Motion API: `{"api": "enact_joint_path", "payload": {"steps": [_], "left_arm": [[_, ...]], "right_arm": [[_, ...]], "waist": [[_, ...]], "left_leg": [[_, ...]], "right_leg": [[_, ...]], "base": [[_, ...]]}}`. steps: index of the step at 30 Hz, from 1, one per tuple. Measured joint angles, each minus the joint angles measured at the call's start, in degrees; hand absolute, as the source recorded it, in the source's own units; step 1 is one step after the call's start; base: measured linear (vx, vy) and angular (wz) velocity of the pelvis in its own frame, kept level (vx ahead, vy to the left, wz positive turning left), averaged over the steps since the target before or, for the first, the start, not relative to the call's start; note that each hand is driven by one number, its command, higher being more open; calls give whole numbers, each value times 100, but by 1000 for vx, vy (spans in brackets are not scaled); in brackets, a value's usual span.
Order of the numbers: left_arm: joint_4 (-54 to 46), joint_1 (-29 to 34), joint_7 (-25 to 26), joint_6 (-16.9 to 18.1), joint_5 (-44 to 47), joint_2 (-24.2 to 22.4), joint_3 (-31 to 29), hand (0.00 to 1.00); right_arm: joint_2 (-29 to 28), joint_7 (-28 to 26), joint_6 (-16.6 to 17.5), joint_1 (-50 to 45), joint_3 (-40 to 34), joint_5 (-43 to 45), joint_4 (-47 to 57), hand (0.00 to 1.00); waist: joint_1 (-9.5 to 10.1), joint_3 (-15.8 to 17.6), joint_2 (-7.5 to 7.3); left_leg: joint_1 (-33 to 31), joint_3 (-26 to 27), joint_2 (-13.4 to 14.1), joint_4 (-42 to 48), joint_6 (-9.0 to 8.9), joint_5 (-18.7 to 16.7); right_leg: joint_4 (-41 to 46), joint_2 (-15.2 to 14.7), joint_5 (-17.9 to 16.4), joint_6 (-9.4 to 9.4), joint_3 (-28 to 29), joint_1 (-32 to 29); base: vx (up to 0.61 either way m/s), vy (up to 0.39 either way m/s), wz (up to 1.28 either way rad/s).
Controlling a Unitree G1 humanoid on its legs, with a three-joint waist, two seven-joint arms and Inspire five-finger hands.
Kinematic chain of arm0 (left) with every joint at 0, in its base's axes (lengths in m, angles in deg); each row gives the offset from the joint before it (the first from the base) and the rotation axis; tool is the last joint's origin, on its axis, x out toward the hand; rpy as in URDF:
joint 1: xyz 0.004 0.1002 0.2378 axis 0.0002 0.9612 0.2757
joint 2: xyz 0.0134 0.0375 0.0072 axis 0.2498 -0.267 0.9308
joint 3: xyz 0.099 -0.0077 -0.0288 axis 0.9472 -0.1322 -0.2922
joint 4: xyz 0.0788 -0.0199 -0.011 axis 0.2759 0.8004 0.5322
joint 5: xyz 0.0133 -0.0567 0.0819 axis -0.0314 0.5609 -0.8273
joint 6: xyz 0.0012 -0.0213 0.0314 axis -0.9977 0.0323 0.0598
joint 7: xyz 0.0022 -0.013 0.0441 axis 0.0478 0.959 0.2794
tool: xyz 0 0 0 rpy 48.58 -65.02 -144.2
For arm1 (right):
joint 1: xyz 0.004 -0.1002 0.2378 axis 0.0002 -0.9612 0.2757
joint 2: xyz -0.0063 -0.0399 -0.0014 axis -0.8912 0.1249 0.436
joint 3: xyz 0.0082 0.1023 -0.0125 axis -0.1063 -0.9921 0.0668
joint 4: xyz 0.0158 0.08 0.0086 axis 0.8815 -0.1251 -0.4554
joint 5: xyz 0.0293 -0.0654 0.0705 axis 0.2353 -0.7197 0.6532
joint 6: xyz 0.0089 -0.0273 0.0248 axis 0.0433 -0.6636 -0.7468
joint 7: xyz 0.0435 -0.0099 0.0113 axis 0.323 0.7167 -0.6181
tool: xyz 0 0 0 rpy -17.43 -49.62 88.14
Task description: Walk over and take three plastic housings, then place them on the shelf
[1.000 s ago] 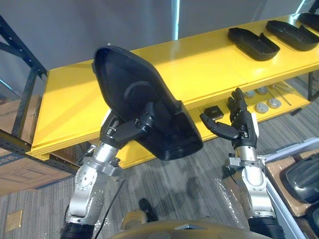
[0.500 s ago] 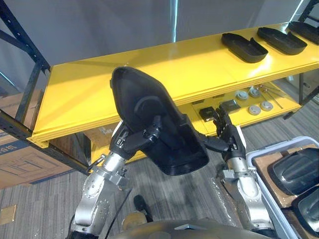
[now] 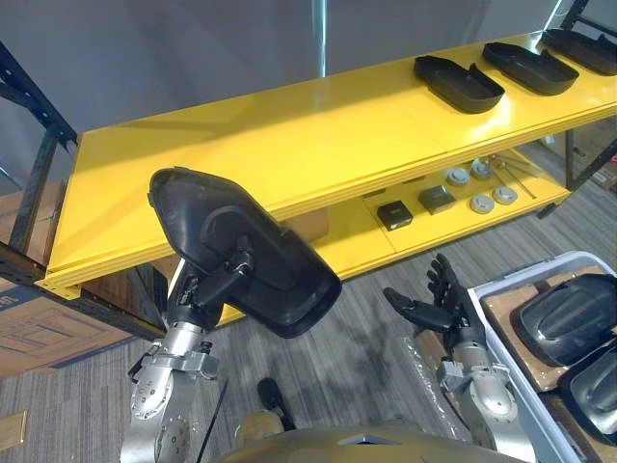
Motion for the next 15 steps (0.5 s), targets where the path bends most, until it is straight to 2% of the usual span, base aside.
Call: {"api": "enact_joint_path", "payload": {"steps": [2, 3, 4, 5, 6, 9, 10, 12, 13, 14, 15], "left_arm": [[-3, -110, -71, -5, -1, 12, -1, 0], [-7, -236, -124, -11, -2, 9, 19, 0], [-26, -259, -200, -12, -2, 6, 20, 0], [-21, -264, -221, -15, -5, 12, 25, 0], [-45, -266, -273, -15, -7, 14, 33, 0], [-105, -399, -297, -11, 13, 100, -8, 0], [-104, -517, -270, -10, 32, 145, -36, 0], [-100, -618, -193, -11, 40, 217, -16, 0], [-103, -651, -114, -5, 62, 332, 25, 0], [-103, -658, -86, 0, 64, 382, 35, 0], [-109, -665, -55, 1, 94, 475, 34, 0]], "right_arm": [[-49, 18, -8, 50, 18, 10, 4, 100], [-163, 72, -65, 69, 24, 9, 4, 100], [-197, 93, -65, 59, 32, 9, 20, 100], [-229, 100, -63, 35, 43, 9, 22, 100], [-253, 89, -62, -32, 51, 7, 23, 100], [-288, -28, -59, -46, 28, 3, 4, 100], [-291, -91, -45, 66, -20, -3, 4, 100], [-291, -91, -32, 172, -63, -3, 4, 100], [-291, -96, 10, 187, -81, -10, 5, 100], [-292, -104, 44, 172, -83, -11, 6, 100], [-303, -141, 82, 133, -83, -10, 27, 100]], "waist": [[20, 109, -168], [25, 263, -368], [-26, 349, -388], [-40, 360, -391], [-61, 382, -356], [-44, 473, -239], [-33, 555, -162], [-27, 622, -134], [-31, 642, -162], [-35, 662, -186], [-36, 692, -280]], "left_leg": [[-14, -214, -158, 161, 0, -138], [-134, -447, -286, 1077, 123, -635], [-128, -601, -273, 1456, 147, -1062], [-101, -621, -275, 1514, 143, -1139], [-36, -683, -258, 1485, 175, -1196], [49, -870, -195, 1106, 216, -1234], [59, -888, -154, 948, 214, -1235], [53, -918, -144, 924, 209, -1238], [40, -945, -163, 966, 76, -1282], [44, -973, -174, 996, 22, -1271], [46, -1044, -209, 1066, -61, -1241]], "right_leg": [[530, -255, -310, -173, 44, -157], [1011, -568, -505, -379, 117, -136], [1701, -735, -463, -526, 220, -232], [2076, -824, -313, -555, 356, -389], [2630, -902, 14, -684, 556, -732], [2325, -524, -485, -624, 772, -1033], [1727, -319, -455, -580, 923, -1157], [1153, -272, -303, -391, 1242, -1225], [713, -262, -222, -222, 1527, -1163], [665, -271, -250, -218, 1587, -1109], [737, -283, -463, -207, 1636, -1012]], "base": [[20, 37, 1], [77, 46, 2], [65, 73, 1], [40, 74, 5], [17, 71, 6], [5, 4, 5], [-19, -18, 7], [-5, -55, 14], [22, -118, 29], [58, -215, 41], [75, -295, 54]]}}
